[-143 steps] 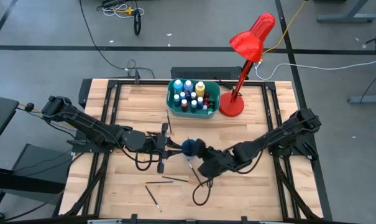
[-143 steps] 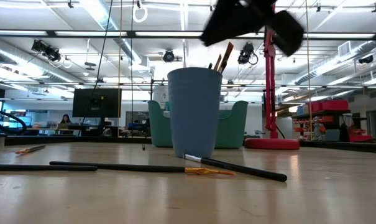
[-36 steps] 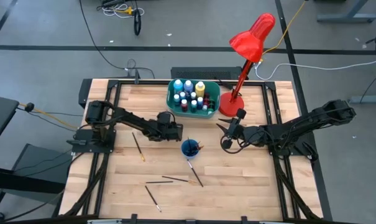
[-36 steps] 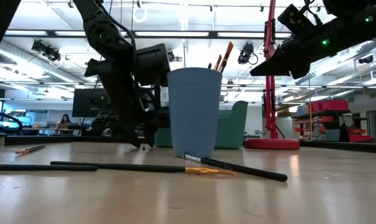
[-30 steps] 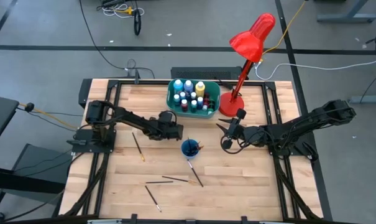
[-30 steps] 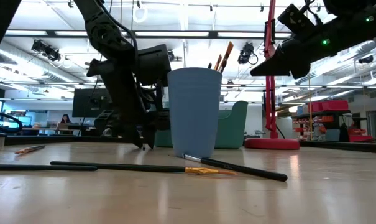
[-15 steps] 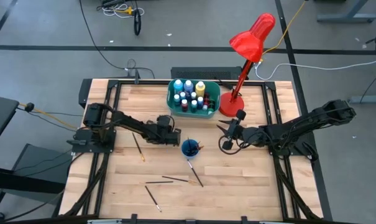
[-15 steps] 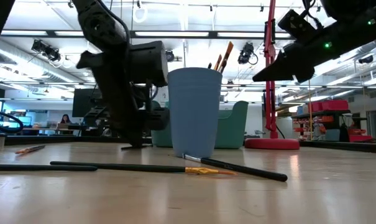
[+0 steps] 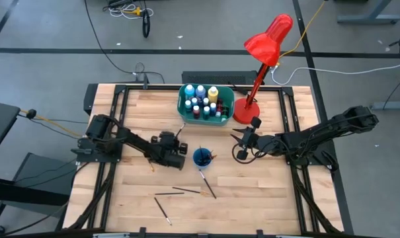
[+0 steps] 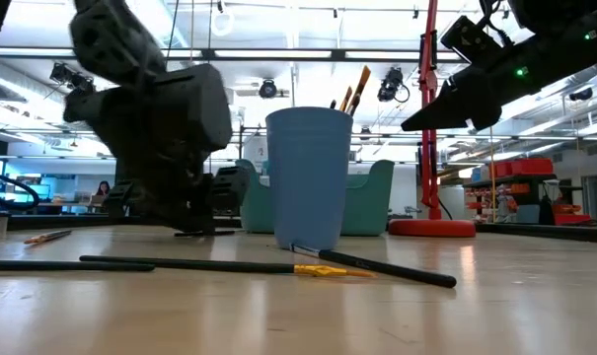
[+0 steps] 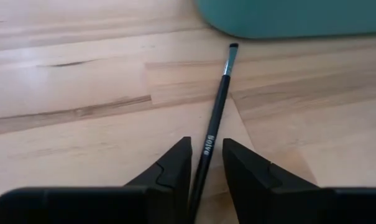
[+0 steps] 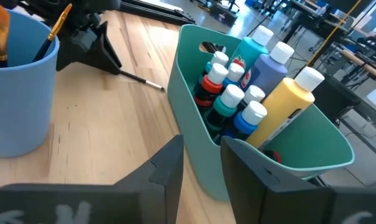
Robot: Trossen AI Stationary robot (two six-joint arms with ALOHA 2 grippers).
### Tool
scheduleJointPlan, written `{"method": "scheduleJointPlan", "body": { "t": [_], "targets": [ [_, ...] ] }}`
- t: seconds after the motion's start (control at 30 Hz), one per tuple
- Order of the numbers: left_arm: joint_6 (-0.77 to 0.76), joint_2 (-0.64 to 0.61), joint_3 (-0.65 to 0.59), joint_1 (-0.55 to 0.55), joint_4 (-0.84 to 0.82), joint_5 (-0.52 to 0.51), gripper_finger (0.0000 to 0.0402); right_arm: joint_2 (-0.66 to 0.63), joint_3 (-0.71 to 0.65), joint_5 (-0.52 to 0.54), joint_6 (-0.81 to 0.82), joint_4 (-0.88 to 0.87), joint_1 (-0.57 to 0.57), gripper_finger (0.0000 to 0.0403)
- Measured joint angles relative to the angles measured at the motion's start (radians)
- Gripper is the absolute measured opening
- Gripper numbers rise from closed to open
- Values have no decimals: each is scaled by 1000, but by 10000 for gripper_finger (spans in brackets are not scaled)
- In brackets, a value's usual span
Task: Pick & Place Paint Supplies
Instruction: Put the silver paint brush into the blue cup
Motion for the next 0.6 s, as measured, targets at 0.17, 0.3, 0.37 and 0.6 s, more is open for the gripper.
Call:
{"method": "scheduleJointPlan", "body": {
  "t": [0.17,0.3,0.37,0.6],
  "targets": [
    [106,1,-71,-38,140,-72,101,0,0,0,0,0,0,110],
    [125,0,-121,-48,223,-98,100,0,0,0,0,0,0,110],
    [121,-2,-146,-49,267,-108,99,0,0,0,-2,0,0,110],
    [158,-3,-198,-58,374,-138,50,0,0,0,-5,1,0,110]
  ]
}}
